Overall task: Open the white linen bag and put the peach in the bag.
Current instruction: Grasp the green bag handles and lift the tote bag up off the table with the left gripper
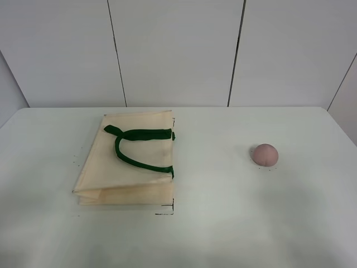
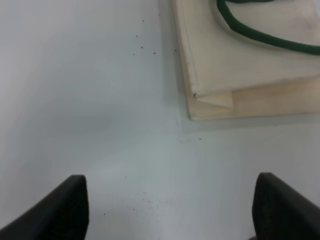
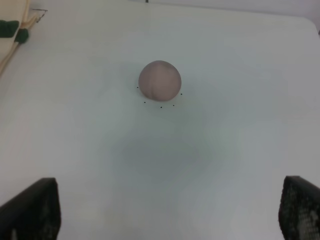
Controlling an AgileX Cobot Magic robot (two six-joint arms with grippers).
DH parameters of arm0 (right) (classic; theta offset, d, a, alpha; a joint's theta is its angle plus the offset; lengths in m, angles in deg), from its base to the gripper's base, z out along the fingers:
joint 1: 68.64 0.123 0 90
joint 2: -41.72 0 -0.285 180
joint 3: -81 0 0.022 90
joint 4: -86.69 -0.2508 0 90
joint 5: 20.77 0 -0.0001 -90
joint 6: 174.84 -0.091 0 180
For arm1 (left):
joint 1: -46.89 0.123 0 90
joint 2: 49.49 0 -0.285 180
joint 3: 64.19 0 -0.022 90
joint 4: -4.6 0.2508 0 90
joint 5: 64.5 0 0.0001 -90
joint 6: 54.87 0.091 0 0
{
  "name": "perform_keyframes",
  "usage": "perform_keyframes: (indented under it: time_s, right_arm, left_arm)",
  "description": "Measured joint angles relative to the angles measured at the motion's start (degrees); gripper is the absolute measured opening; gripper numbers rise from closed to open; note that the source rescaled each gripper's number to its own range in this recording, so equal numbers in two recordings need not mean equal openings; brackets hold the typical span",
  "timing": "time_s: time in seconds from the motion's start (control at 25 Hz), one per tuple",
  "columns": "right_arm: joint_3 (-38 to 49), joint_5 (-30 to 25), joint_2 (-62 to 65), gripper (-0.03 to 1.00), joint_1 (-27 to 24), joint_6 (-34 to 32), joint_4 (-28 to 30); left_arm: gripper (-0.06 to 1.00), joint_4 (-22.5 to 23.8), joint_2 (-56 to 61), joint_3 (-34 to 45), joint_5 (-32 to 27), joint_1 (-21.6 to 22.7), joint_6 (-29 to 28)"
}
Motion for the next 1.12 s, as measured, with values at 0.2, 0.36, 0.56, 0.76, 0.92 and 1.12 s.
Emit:
perform_keyframes:
  time_s: [0.2,0.36,0.56,0.76,0.92,1.12]
  right_arm:
    - [0.0,0.0,0.0,1.00,0.0,0.0,0.0]
    - [0.0,0.0,0.0,1.00,0.0,0.0,0.0]
    - [0.0,0.0,0.0,1.00,0.0,0.0,0.0]
    - [0.0,0.0,0.0,1.00,0.0,0.0,0.0]
    - [0.0,0.0,0.0,1.00,0.0,0.0,0.0]
    - [0.0,0.0,0.0,1.00,0.0,0.0,0.0]
  left_arm:
    - [0.97,0.0,0.0,0.0,0.0,0.0,0.0]
    - [0.98,0.0,-0.8,-1.4,-0.1,0.0,0.0]
    - [0.98,0.0,-12.7,-8.2,-0.3,0.0,-0.5]
    - [0.98,0.0,-33.6,-17.9,0.9,0.0,-0.6]
    - [0.98,0.0,-53.7,-26.6,4.7,0.0,-0.6]
    - [0.98,0.0,-77.5,-39.5,6.2,0.0,-0.6]
